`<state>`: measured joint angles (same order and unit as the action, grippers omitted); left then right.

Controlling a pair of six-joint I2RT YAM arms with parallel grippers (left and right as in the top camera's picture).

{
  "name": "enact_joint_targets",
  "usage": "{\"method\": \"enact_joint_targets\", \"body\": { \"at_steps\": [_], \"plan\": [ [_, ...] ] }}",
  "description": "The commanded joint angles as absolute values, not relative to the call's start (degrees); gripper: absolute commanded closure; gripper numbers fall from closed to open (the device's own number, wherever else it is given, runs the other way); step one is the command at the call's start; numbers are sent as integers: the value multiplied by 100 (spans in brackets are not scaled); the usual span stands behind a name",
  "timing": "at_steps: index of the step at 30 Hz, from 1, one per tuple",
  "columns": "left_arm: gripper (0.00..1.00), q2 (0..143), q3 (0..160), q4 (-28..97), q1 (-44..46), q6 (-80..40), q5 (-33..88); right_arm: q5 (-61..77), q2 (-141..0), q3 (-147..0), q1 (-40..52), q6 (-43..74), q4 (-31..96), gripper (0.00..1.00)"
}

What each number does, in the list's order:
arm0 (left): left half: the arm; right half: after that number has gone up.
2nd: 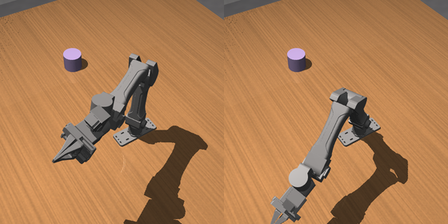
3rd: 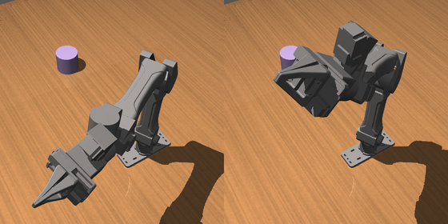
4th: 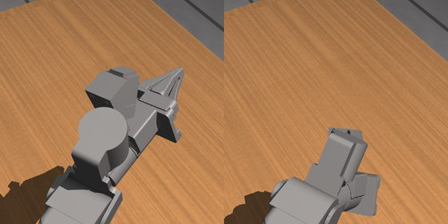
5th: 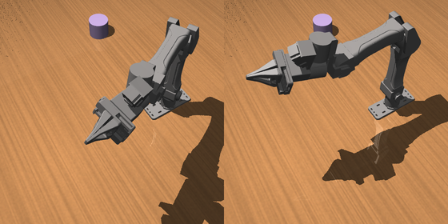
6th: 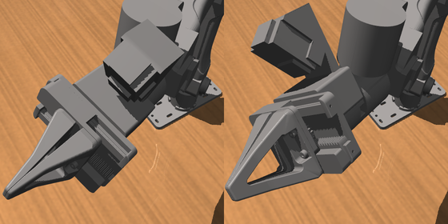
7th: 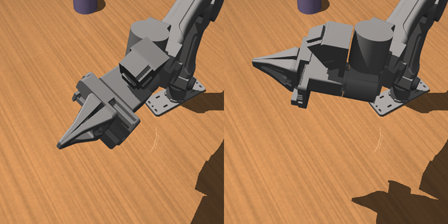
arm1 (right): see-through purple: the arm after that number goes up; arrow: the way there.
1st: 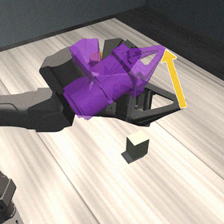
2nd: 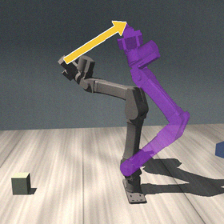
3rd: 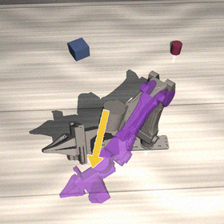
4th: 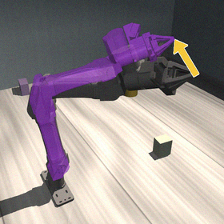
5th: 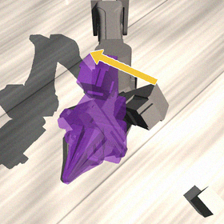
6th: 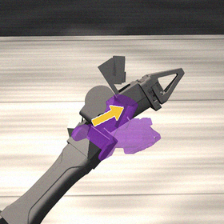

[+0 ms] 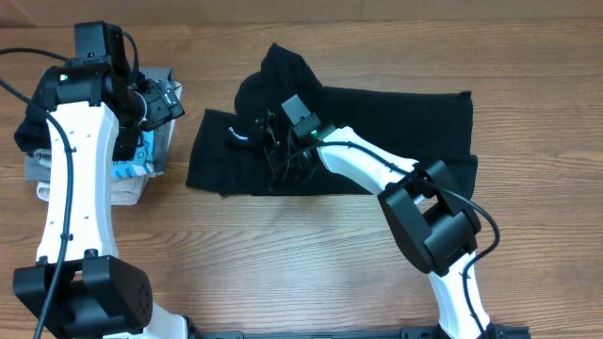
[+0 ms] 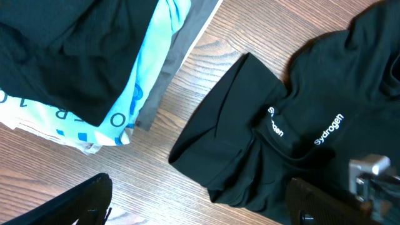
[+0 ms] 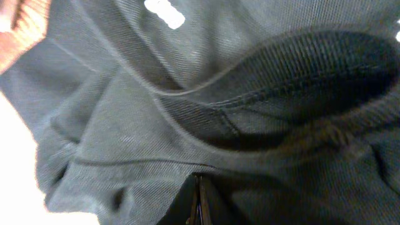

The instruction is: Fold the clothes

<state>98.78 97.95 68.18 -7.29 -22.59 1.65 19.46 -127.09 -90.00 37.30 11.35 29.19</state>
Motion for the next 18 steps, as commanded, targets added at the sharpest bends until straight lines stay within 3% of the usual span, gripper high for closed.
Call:
{"method": "enact_joint_targets", "body": {
  "at_steps": [1, 18],
  "plan": [
    [8, 9911, 9863, 6858, -786, -2362, 106, 1890, -12853, -8989, 3704, 1212, 2773, 96],
    [8, 9911, 9588, 6792, -786, -2359, 102, 1953, -12827, -9115, 3297, 1382, 2193, 96]
  ]
}}
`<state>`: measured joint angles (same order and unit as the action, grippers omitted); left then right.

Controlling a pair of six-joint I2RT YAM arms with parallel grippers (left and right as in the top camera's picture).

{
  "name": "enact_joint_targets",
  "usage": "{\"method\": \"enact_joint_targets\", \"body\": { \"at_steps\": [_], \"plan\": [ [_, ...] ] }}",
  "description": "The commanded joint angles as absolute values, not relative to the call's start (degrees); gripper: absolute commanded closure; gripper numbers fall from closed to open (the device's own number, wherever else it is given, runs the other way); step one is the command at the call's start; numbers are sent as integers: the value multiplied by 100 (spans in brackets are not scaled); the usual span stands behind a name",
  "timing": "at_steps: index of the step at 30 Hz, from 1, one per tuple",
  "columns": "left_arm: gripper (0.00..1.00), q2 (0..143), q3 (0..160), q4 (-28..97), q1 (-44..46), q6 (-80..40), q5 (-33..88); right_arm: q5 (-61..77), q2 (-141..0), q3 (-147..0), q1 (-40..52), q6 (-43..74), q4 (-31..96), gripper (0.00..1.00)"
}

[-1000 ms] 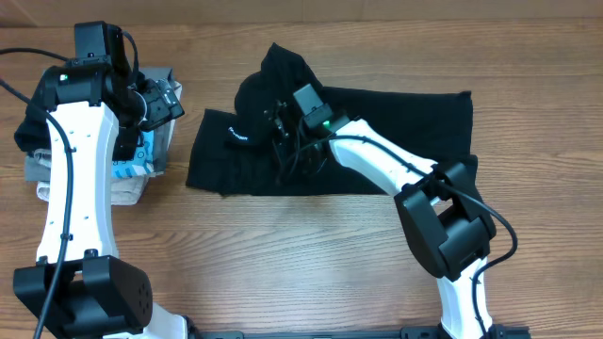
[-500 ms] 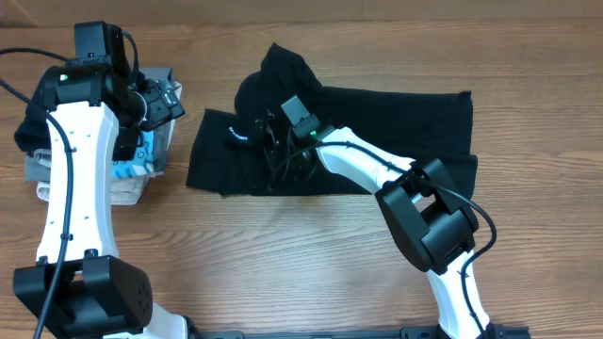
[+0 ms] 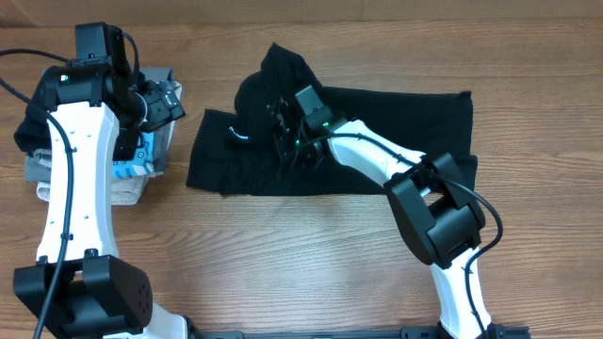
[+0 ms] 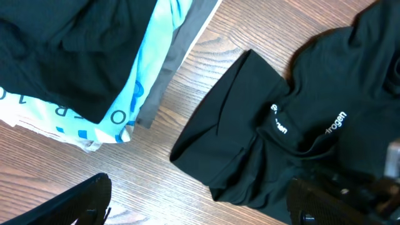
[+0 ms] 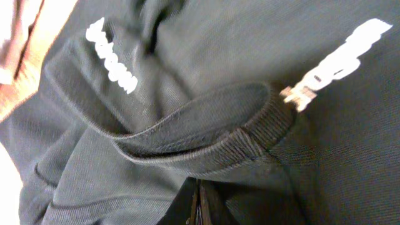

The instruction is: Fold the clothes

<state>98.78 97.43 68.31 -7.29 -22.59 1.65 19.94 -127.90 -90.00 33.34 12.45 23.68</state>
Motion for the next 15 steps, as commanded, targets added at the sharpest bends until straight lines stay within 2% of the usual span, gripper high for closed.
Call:
{"method": "enact_joint_targets", "body": {
  "at_steps": [1, 15],
  "plan": [
    [8, 9911, 9539, 6770, -786, -2359, 102, 1949, -12827, -9113, 3297, 1382, 2121, 96],
    [9, 9911, 9238, 6593, -786, -2359, 104, 810, -13008, -9096, 3304, 1837, 1859, 96]
  ]
}}
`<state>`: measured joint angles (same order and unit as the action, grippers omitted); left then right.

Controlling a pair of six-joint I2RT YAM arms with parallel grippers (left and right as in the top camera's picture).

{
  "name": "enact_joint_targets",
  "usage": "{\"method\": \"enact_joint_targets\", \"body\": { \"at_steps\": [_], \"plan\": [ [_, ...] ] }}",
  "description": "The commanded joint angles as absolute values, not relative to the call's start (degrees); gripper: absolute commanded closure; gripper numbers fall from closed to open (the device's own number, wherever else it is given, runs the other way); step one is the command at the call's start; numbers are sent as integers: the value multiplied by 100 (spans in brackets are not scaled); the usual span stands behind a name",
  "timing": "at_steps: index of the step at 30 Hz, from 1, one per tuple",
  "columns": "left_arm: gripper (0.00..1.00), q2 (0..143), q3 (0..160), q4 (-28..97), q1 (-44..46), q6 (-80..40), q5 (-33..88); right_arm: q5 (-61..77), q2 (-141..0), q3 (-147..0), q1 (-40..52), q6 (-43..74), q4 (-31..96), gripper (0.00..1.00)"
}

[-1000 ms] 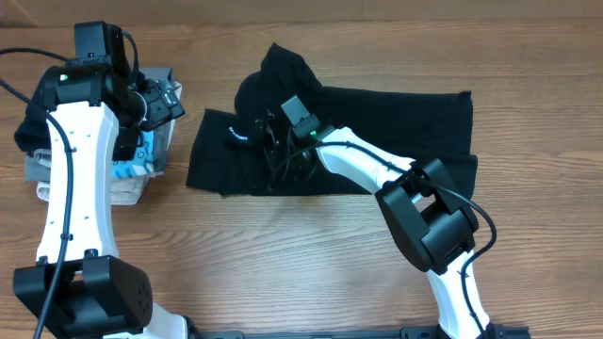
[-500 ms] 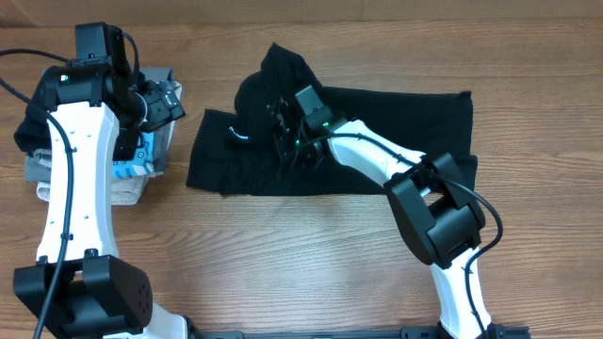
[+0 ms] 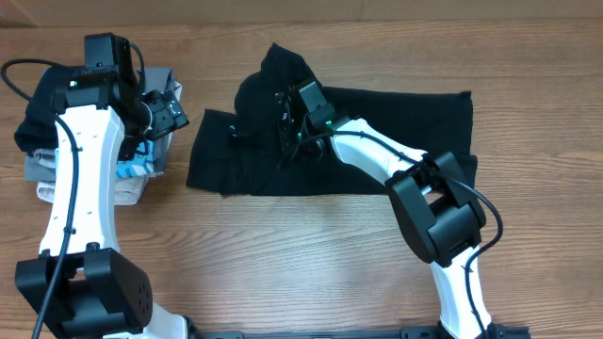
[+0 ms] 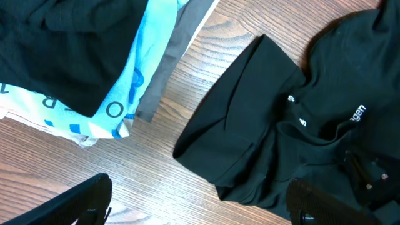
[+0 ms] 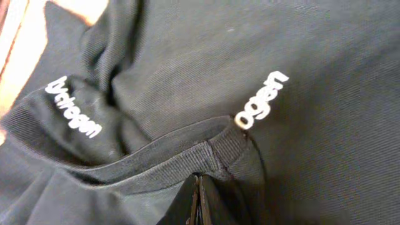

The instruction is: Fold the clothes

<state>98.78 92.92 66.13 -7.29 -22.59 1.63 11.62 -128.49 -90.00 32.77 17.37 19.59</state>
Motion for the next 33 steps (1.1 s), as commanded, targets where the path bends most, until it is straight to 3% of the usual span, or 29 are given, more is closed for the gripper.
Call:
{"method": "enact_joint_targets", "body": {
  "at_steps": [1, 14, 19, 22, 27, 33],
  "plan": [
    [9, 9911, 9238, 6598, -786, -2359, 104, 744, -13034, -9096, 3301, 1872, 1817, 96],
    [8, 9911, 9194, 6595, -786, -2318, 104, -386, -13039, -9096, 3111, 2447, 1527, 95],
    [8, 9911, 9194, 6595, -786, -2316, 104, -532, -13037, -9098, 3087, 2447, 1271, 89],
    [7, 9911, 9194, 6591, -786, -2311, 102, -438, -12943, -9194, 3087, 2344, 1166, 77],
    [6, 9911, 9194, 6547, -784, -2051, 104, -421, -12204, -9424, 3052, 1922, 1660, 36],
    [9, 9911, 9111, 6471, -668, -2010, 158, -447, -10875, -9535, 2563, 2088, 3581, 30]
  ]
}}
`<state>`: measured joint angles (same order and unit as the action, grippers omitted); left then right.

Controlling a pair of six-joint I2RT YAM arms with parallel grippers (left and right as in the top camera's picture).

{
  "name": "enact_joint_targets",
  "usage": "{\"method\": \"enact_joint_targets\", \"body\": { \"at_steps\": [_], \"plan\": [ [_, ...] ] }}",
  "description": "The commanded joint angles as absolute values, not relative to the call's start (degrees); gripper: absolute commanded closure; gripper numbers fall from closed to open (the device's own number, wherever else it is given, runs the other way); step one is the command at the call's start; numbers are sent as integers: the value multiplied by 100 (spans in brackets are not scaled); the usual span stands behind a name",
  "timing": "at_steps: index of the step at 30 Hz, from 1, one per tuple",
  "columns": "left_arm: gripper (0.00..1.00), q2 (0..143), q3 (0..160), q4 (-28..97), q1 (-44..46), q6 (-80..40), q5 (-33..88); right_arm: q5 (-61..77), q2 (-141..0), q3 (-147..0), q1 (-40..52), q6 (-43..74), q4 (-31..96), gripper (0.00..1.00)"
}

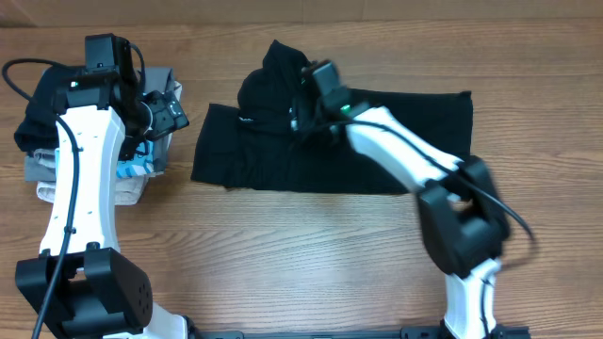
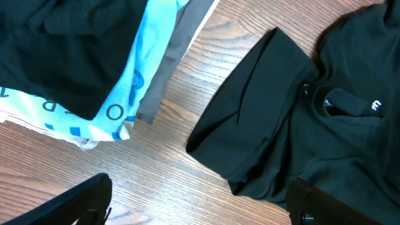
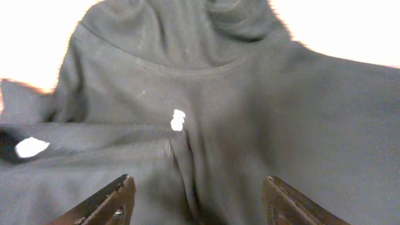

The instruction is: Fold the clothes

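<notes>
A black shirt (image 1: 396, 141) lies partly folded across the middle of the table, with a bunched part (image 1: 273, 75) sticking up at its far left. My right gripper (image 1: 300, 111) hovers over the shirt's collar area (image 3: 181, 134), jaws open, nothing between its fingers (image 3: 115, 203). The shirt's left folded end (image 2: 250, 125) shows in the left wrist view. My left gripper (image 1: 170, 105) stands open over the table between the pile and the shirt, holding nothing.
A pile of folded clothes (image 1: 141, 155), black, light blue and white, sits at the table's left edge under my left arm. Bare wood table (image 1: 283, 245) lies in front of the shirt.
My right gripper has let go of the collar fabric and now stands open, a little further back over the shirt. The shirt's left end has shifted slightly. The left arm kept still.
My right gripper was shut on the shirt's collar fabric near the left end. It stayed shut as it moved toward the far side over the following moments, drawing the collar with it. Now it is open above the collar, and the printed letters are folded mostly out of sight.
</notes>
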<state>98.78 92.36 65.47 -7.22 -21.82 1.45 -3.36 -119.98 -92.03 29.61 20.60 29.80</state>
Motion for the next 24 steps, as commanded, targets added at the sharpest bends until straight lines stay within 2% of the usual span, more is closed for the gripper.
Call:
{"method": "enact_joint_targets", "body": {
  "at_steps": [1, 6, 9, 10, 11, 12, 16, 19, 24],
  "plan": [
    [10, 9911, 9059, 6412, -613, -2005, 196, -440, -10669, -9535, 2408, 2132, 3994, 30],
    [18, 9911, 8746, 5867, -226, -1769, 607, -440, -10055, -9533, 1448, 2130, 5813, 36],
    [27, 9911, 8578, 5557, 130, -1772, 624, -421, -10022, -9515, 773, 2128, 6761, 39],
    [31, 9911, 8523, 5470, 246, -1774, 617, -416, -10044, -9461, 589, 2128, 6941, 44],
    [37, 9911, 8462, 5358, 377, -1776, 596, -419, -10066, -9362, 368, 2128, 7087, 53],
    [43, 9911, 8379, 5238, 513, -1778, 539, -410, -10095, -9271, 196, 2134, 7164, 65],
    [64, 9926, 7935, 4856, 897, -2021, 165, -97, -10219, -8648, -491, 2152, 7059, 94],
    [73, 9983, 7616, 4770, 980, -2239, -132, 16, -10237, -8034, -843, 2147, 6530, 96],
    [80, 10289, 7177, 4458, 869, -2276, -292, 561, -10237, -6956, -1173, 1999, 5192, 96]
  ]
}}
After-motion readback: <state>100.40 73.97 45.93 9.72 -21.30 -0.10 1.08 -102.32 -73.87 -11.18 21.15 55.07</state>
